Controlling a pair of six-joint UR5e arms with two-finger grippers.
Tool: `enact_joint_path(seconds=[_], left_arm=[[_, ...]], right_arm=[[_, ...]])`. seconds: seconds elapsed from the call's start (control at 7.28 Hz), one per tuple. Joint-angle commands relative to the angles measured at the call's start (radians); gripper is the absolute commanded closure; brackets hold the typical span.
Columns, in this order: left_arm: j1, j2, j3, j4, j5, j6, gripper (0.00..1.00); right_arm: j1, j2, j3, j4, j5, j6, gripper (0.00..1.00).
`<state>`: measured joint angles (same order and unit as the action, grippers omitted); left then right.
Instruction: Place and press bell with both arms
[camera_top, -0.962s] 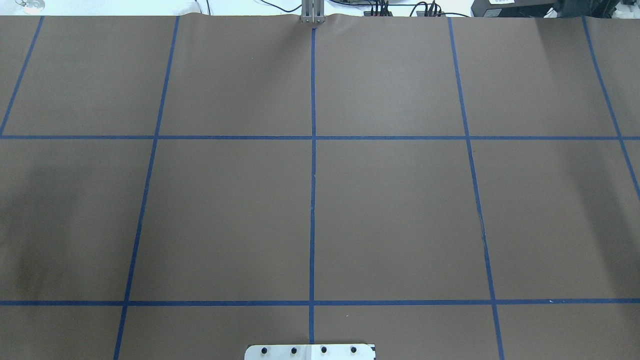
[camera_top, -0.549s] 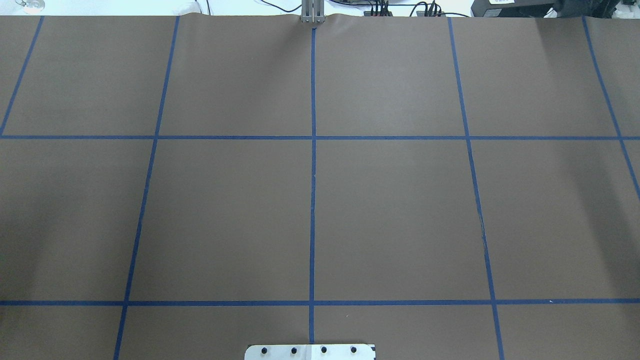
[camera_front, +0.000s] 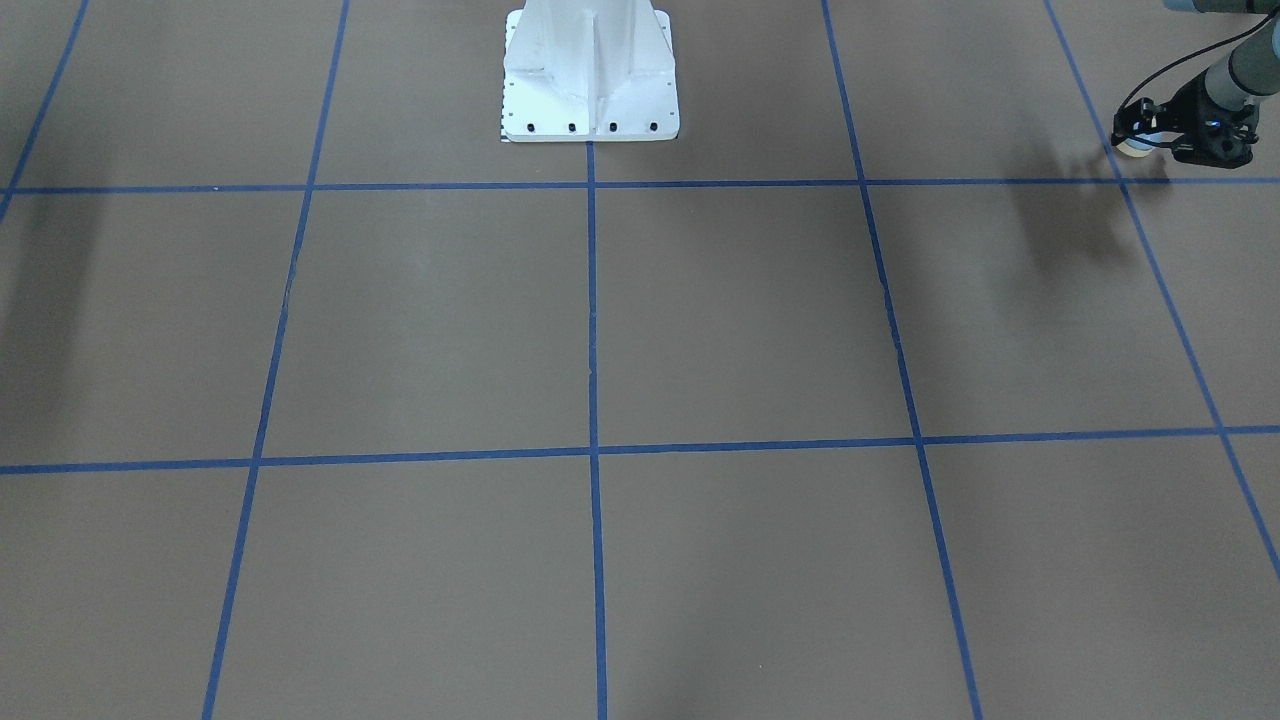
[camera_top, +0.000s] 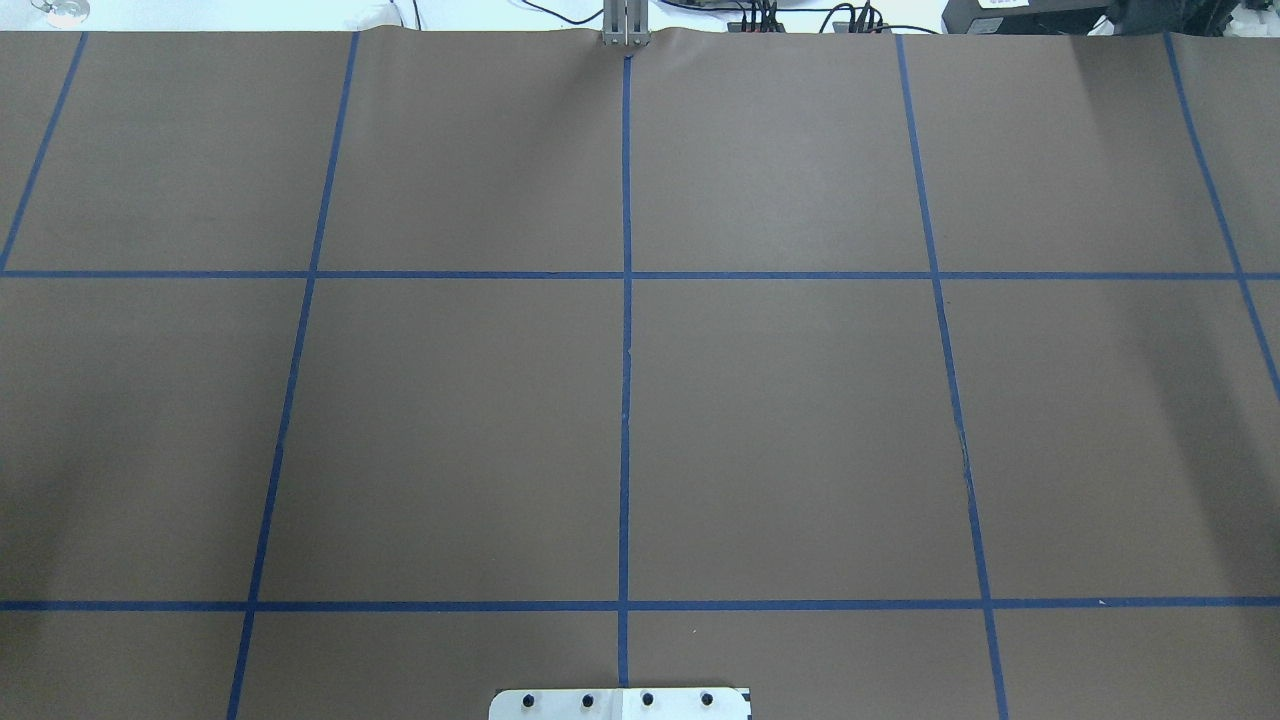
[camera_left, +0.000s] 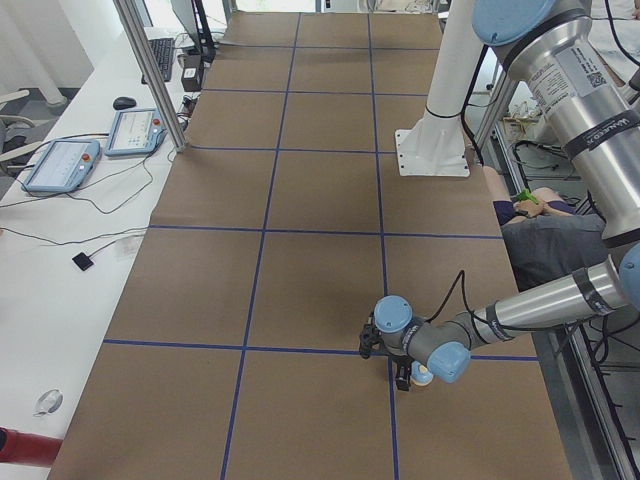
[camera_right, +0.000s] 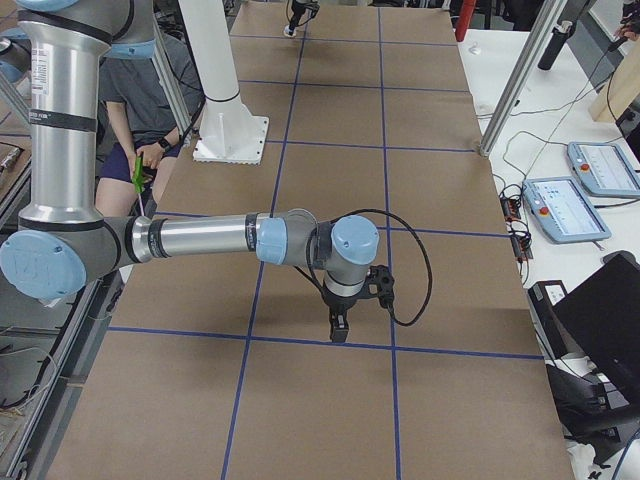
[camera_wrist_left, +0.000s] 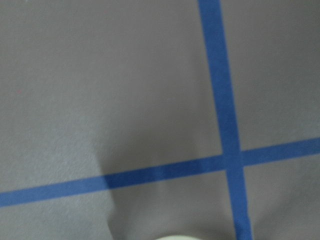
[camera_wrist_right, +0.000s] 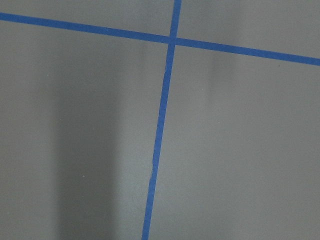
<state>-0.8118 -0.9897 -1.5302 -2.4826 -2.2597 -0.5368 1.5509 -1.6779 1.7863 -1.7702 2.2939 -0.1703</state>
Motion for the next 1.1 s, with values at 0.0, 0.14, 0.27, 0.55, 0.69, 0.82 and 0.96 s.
enact_joint_path(seconds=[0.0,0.14,0.27,0.55,0.69,0.82,0.96], left_arm=[[0.010,0.009,-0.002,-0.018,-0.003,-0.002,0.00],[0.011,0.009,-0.002,-0.021,-0.012,-0.002,0.00],[0.013,0.009,-0.002,-0.039,-0.015,-0.005,0.00],[0.016,0.009,-0.001,-0.039,-0.017,-0.005,0.00],[0.022,0.009,-0.001,-0.039,-0.021,-0.005,0.00],[0.028,0.008,-0.001,-0.039,-0.021,-0.005,0.00],[0.031,0.008,-0.001,-0.039,-0.021,-0.005,0.00]], right_arm=[[0.000,0.001,0.001,0.000,0.001,0.000,0.00],[0.000,0.001,0.001,0.000,0.001,0.000,0.00],[0.000,0.003,0.001,0.000,-0.001,0.000,0.00],[0.000,0.003,-0.001,0.002,0.001,0.002,0.00],[0.000,0.003,-0.001,0.000,0.001,0.000,0.00],[0.000,0.003,-0.001,0.000,0.001,0.000,0.00],[0.000,0.004,-0.001,0.000,0.001,0.002,0.00]])
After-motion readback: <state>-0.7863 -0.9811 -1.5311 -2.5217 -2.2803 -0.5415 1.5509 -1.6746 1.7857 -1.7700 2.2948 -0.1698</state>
